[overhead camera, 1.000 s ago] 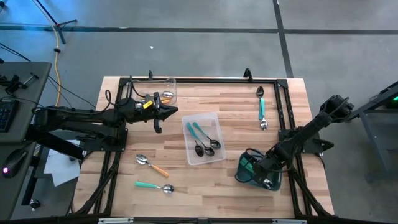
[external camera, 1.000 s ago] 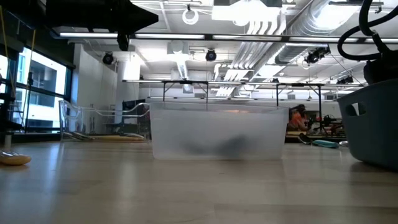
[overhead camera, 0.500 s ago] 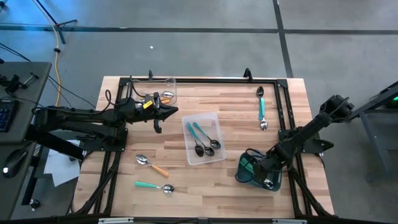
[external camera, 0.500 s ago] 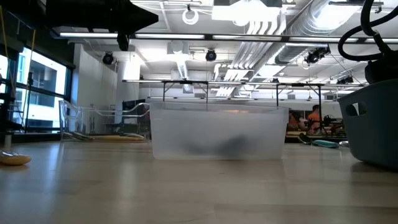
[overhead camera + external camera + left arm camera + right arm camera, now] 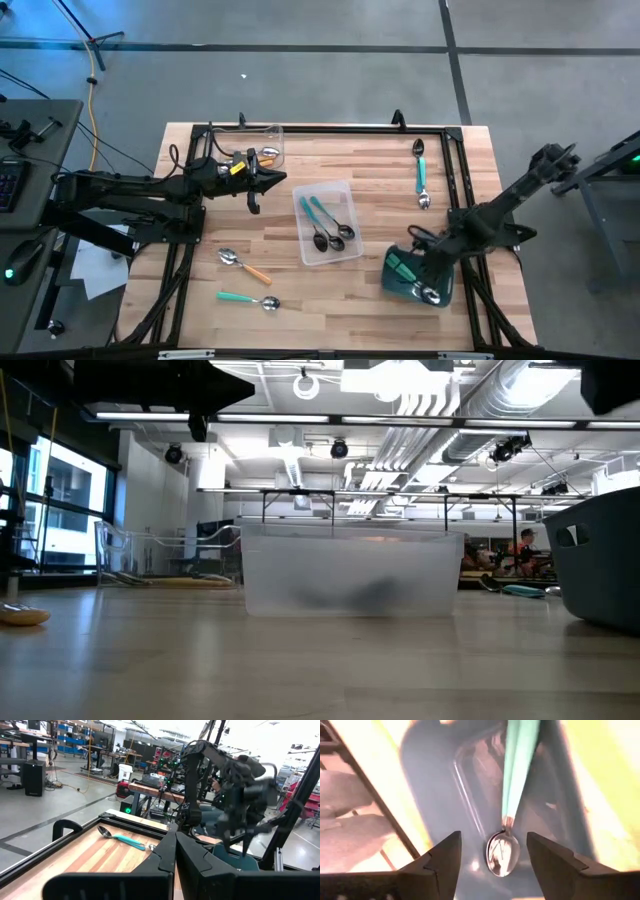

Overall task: Sort silverware by color (type)
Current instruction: Put the yellow spoon into the transparent bin

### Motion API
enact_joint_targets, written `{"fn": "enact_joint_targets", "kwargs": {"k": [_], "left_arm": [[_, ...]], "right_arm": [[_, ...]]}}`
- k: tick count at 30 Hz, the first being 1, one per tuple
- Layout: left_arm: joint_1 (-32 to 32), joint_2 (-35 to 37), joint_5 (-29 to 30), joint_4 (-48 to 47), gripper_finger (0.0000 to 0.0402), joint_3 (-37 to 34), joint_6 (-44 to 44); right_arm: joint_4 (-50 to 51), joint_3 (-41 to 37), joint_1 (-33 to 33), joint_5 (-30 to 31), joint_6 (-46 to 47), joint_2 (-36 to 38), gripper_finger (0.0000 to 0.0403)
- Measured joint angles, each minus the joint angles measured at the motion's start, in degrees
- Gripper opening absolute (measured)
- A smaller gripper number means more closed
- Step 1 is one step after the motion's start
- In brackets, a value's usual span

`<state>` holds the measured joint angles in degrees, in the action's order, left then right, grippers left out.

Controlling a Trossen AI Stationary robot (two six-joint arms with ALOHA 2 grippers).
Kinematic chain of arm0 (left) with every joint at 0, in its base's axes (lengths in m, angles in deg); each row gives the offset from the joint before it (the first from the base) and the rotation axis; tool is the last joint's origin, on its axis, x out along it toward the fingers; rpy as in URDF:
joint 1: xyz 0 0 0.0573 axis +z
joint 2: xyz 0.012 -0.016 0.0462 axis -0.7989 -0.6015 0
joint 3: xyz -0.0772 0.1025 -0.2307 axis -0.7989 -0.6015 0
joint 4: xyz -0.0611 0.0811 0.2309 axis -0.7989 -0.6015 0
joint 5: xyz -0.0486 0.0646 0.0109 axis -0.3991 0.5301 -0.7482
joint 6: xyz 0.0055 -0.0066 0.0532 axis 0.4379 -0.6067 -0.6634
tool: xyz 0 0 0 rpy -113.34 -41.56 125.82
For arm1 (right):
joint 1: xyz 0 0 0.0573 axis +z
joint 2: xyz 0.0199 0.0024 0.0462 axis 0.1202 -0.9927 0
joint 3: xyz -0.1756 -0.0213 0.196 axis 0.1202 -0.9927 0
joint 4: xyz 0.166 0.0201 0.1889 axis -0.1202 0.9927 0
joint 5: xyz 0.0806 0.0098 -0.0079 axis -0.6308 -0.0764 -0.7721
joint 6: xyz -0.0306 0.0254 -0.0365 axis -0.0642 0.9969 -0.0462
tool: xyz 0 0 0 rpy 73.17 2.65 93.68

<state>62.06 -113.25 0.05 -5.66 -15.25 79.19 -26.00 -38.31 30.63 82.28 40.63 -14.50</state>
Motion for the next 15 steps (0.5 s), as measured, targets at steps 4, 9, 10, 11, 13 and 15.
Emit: {"fn": "enact_joint_targets", "kwargs": {"k": [4, 9, 10, 11, 13, 15], "left_arm": [[0.0, 0.0, 0.0, 0.0, 0.0001, 0.0, 0.0], [0.0, 0.0, 0.0, -0.2, 0.0001, 0.0, 0.0], [0.0, 0.0, 0.0, -0.2, 0.0001, 0.0, 0.0], [0.0, 0.0, 0.0, -0.2, 0.0001, 0.0, 0.0], [0.0, 0.0, 0.0, -0.2, 0.0001, 0.0, 0.0], [0.0, 0.0, 0.0, -0.2, 0.0001, 0.0, 0.0]], "right_arm": [[8.4, 5.6, 0.0, 5.9, -0.8, 5.4, 0.0209], [15.4, 11.6, 0.0, 16.4, -3.3, 9.9, 0.0209], [16.1, 12.4, 0.0, 18.1, -4.3, 10.4, 0.0209], [16.6, 12.9, 0.0, 19.1, -5.8, 10.9, 0.0209], [17.0, 13.4, 0.0, 19.7, -9.8, 11.4, 0.0209], [17.1, 13.3, 0.0, 19.6, -13.3, 11.6, 0.0209]]}}
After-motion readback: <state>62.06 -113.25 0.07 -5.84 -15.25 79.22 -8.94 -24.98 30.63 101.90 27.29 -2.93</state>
